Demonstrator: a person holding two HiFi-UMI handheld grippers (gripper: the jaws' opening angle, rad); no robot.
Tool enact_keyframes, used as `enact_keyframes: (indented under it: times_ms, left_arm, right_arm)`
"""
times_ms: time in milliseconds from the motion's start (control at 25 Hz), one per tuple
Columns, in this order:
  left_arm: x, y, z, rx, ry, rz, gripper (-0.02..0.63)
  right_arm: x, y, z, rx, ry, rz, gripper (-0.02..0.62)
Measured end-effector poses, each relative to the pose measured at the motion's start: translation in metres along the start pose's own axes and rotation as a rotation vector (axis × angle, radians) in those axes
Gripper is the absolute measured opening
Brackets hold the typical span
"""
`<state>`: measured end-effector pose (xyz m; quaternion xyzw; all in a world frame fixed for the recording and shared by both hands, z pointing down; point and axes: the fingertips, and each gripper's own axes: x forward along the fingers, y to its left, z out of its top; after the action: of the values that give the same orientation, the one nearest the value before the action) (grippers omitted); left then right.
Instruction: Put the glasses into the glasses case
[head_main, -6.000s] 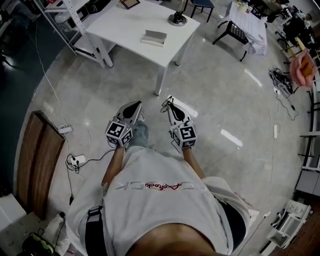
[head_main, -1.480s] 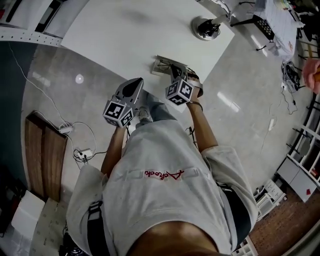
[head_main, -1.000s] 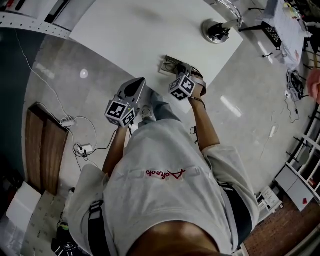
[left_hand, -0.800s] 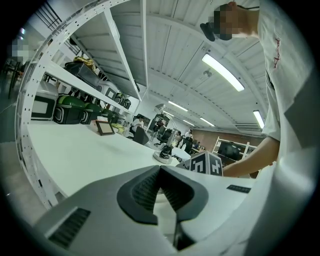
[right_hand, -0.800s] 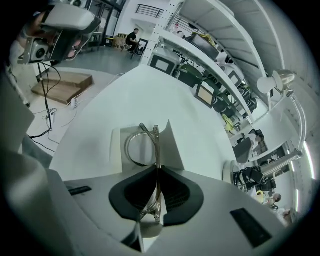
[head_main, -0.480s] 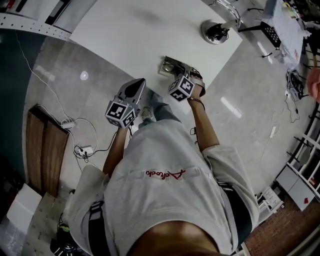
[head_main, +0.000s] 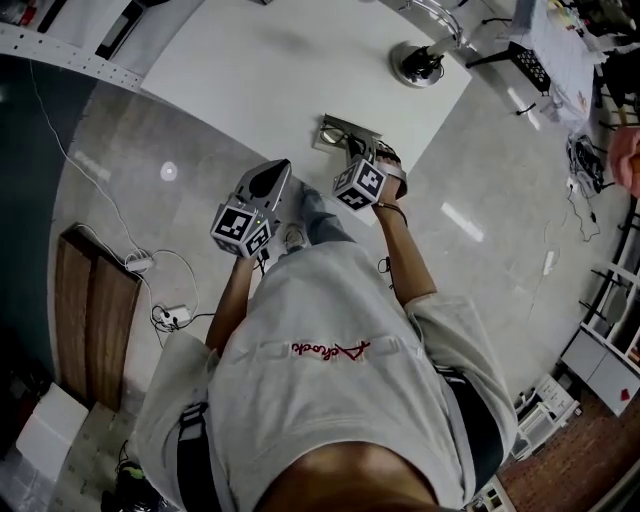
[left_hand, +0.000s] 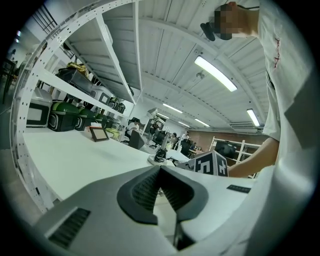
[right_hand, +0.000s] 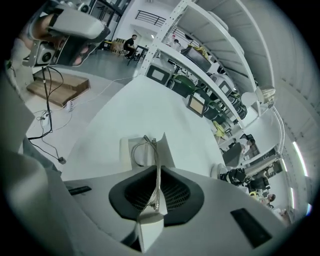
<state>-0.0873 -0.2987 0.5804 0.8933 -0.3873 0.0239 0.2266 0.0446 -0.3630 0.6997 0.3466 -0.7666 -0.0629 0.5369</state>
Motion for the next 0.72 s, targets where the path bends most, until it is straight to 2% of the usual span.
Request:
enact_keyframes:
  times_ms: [160,360,560,720]
  left_arm:
    - [-0.005,-0.013,0.005,0.033,-0.012,-0.026,0.009]
    - [-0.017,-0.028,0.009,0.067,-0.028,-0.048,0.009]
    - [-0.027,-0.045,0.01,0.104,-0.038,-0.074,0.009]
    - [-0.032,-0.062,0.016,0.138,-0.059,-0.099,0.009]
  right_arm:
    - [-0.015,0.006,0.0,-0.006,-0.016,-0.025,-0.002]
    - [-0.042,0.011,0.005,0.071,-0.068,-0.055,-0.002]
    - [-0.077,0.017,0.019,0.261,-0.182,-0.033,-0.003]
    - [-0.112,0.015,0.035,0.526,-0.356,0.008,-0.003]
